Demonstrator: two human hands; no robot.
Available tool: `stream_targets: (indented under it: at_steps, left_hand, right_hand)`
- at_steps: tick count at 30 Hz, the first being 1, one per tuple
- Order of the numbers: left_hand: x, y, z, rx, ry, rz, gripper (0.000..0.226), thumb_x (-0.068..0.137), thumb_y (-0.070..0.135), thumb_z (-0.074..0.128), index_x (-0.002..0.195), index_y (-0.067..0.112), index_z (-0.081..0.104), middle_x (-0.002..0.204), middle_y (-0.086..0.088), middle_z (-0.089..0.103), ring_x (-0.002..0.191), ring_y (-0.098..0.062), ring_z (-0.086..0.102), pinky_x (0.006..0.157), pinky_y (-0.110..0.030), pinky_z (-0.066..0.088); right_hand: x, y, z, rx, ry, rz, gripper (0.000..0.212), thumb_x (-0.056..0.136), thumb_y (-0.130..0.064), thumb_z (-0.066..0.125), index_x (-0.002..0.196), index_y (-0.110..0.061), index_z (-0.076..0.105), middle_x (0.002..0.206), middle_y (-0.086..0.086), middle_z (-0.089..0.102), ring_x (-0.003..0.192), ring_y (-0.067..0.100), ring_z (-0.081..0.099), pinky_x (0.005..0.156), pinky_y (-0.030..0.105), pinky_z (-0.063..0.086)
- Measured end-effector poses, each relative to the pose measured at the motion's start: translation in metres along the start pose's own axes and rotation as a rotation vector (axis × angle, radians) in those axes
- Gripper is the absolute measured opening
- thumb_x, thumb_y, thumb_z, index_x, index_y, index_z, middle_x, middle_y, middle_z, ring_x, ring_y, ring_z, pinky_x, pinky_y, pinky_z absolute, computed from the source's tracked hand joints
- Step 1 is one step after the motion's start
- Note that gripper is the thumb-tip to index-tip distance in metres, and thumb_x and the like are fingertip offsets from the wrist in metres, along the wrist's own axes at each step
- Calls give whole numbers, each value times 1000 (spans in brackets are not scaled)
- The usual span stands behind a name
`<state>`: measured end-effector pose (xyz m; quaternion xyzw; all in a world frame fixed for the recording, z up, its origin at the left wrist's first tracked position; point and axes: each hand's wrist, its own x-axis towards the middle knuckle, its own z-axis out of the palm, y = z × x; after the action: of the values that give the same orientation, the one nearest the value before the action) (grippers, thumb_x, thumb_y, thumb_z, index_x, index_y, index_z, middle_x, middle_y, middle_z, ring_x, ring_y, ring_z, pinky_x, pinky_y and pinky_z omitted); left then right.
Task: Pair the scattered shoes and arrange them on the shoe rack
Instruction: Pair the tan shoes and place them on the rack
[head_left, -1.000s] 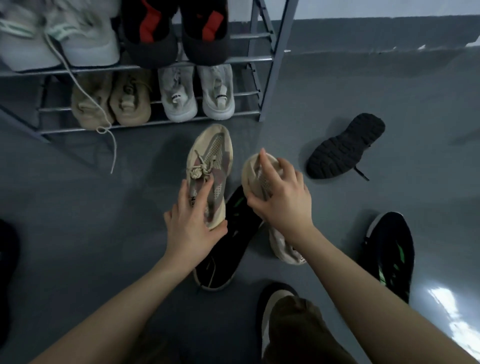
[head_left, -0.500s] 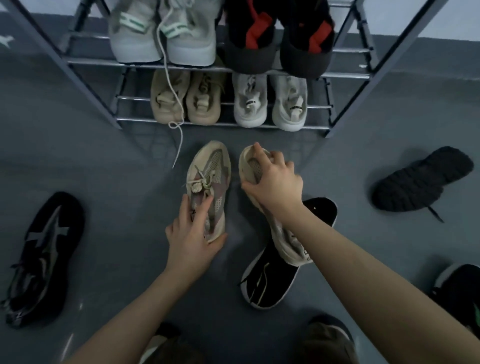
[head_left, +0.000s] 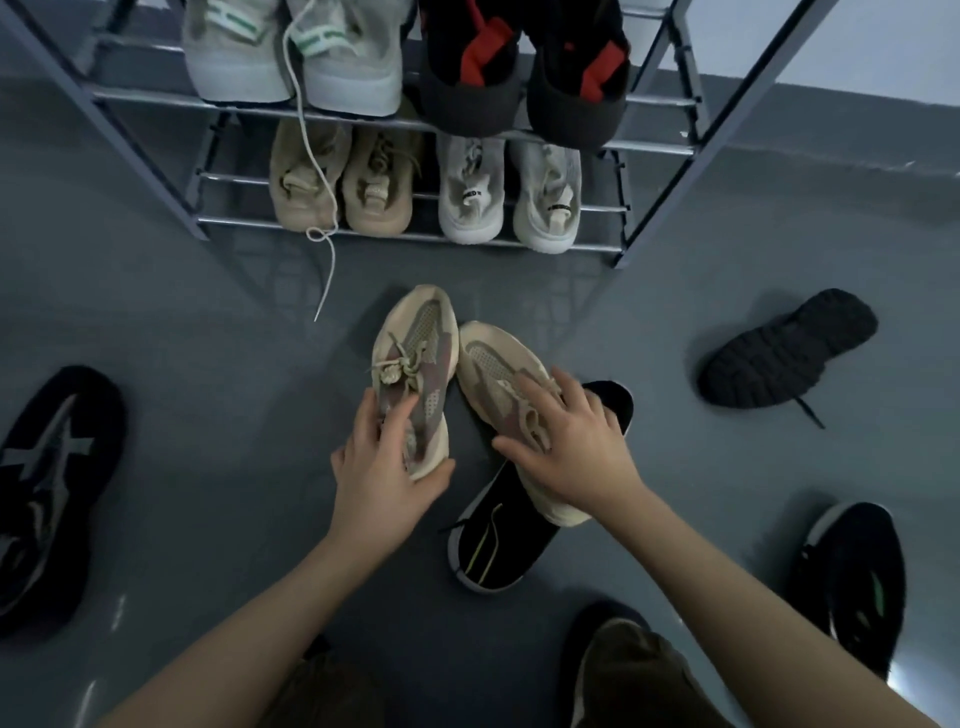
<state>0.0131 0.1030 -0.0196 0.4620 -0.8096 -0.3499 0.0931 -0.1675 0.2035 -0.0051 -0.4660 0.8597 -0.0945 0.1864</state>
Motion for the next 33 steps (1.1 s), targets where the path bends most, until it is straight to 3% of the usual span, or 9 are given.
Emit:
stream_targets:
  at_steps: [4, 8, 13, 18, 26, 30, 33]
  left_hand:
    - [-6, 10, 5, 13, 26, -26, 87, 70, 38, 76, 140, 29, 25, 156, -11, 9, 141, -27, 17, 106, -51, 20]
    - [-6, 3, 1, -112, -72, -150, 108, 63, 40, 80, 140, 47, 5, 155, -17, -4, 141, -33, 8, 109, -55, 14]
    - [2, -5, -6, 6, -37, -109, 108, 57, 45, 81, 140, 48, 10, 139, -6, 38, 126, -31, 36, 103, -50, 22]
    - [-3, -1, -7, -70, 26, -60, 98, 63, 38, 77, 139, 49, 17, 136, 3, 38, 126, -17, 38, 102, -45, 21]
    - [-24, 24, -36, -87, 218, 116, 84, 64, 30, 80, 136, 30, 37, 131, 0, 44, 121, -14, 40, 98, -31, 21]
    - [-39, 45, -63, -112, 302, 163, 83, 63, 32, 78, 135, 28, 37, 131, -3, 45, 122, -15, 38, 99, -35, 27]
    - [-48, 61, -81, -129, 366, 205, 81, 63, 33, 78, 133, 25, 38, 128, -5, 50, 121, -20, 43, 100, -46, 36]
  right_hand:
    - [-28, 9, 18, -56, -92, -25, 84, 75, -66, 56, 144, -42, 15, 157, 7, 9, 138, 35, 21, 108, 50, 29]
    - [-35, 20, 25, -114, -80, 14, 98, 69, -65, 62, 141, -50, -2, 157, 12, 4, 138, 36, 22, 106, 49, 30]
    - [-38, 30, 28, -94, -95, 15, 101, 64, -67, 62, 138, -56, -4, 155, 16, 5, 136, 37, 26, 103, 48, 33]
    - [-37, 24, 27, -67, -57, -13, 93, 68, -54, 66, 142, -48, 11, 132, 15, 34, 117, 36, 39, 99, 45, 32]
    - [-54, -10, -9, 121, 175, -41, 71, 74, -44, 64, 138, -44, 34, 129, 14, 42, 108, 36, 45, 91, 46, 40]
    - [-68, -35, -42, 147, 286, -70, 63, 74, -43, 65, 134, -39, 44, 131, 16, 43, 109, 36, 48, 90, 47, 42]
    - [-81, -52, -63, 177, 359, -81, 62, 75, -42, 66, 133, -38, 47, 133, 17, 43, 112, 37, 48, 91, 50, 42]
